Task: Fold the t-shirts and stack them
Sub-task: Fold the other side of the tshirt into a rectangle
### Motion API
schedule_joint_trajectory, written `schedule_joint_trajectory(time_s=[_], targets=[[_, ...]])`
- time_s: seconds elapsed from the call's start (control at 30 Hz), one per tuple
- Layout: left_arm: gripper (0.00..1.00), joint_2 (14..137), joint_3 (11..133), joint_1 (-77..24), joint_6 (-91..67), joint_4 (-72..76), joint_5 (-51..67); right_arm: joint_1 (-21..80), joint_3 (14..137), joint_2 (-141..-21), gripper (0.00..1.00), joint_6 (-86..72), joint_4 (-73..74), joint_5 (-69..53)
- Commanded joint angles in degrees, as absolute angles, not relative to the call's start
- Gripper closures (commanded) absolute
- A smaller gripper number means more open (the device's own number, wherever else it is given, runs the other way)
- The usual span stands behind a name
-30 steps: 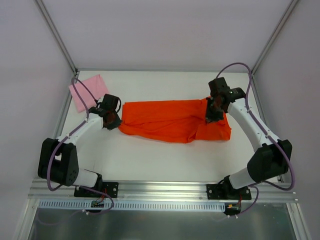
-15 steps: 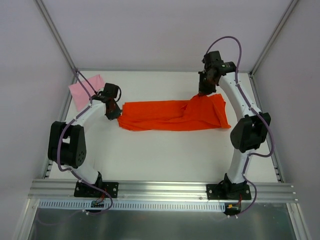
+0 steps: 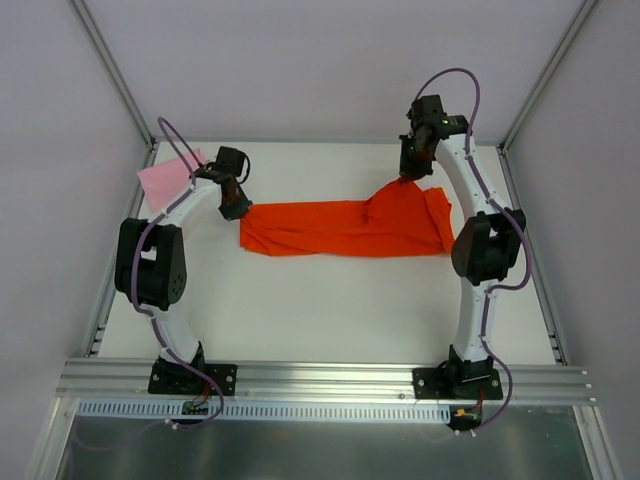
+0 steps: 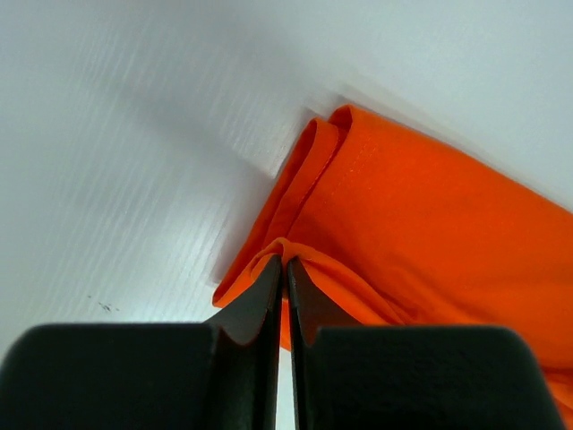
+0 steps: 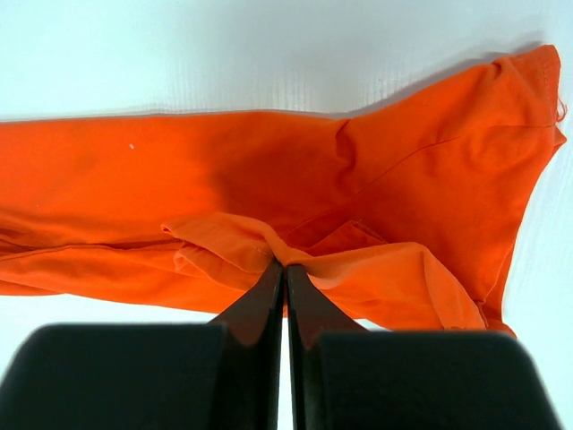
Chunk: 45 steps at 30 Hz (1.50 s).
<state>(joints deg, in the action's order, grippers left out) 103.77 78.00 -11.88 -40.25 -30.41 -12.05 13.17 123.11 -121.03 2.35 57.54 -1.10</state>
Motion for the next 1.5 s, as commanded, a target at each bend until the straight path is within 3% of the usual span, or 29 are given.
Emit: schedule_joint_trajectory(time_s=[0.0, 0.3, 0.8, 1.03, 1.47], targets=[[1.00, 105.5, 80.2, -11.2, -38.8, -32.6, -13.4, 12.5, 125.6, -122.8, 0.99, 3.7, 57.7, -3.1], [1.00, 105.1, 79.4, -9.8, -37.4, -31.7, -12.4, 11.4, 125.8, -123.7, 0.99, 3.5, 55.6, -2.9], [1.00, 96.3, 74.3, -9.8, -34.1, -30.6, -9.8, 10.5, 125.1, -112.9, 0.99, 4.3, 54.4, -1.8], [1.00, 85.3, 65.3, -9.8, -30.4, -24.6, -4.6, 10.5, 115.4, -102.6, 0.99, 4.7, 51.7, 1.9], [1.00, 79.9, 55.5, -9.8, -28.0, -18.2, 1.9, 10.4, 100.2, -90.1, 0.99, 4.2, 47.0, 3.3]])
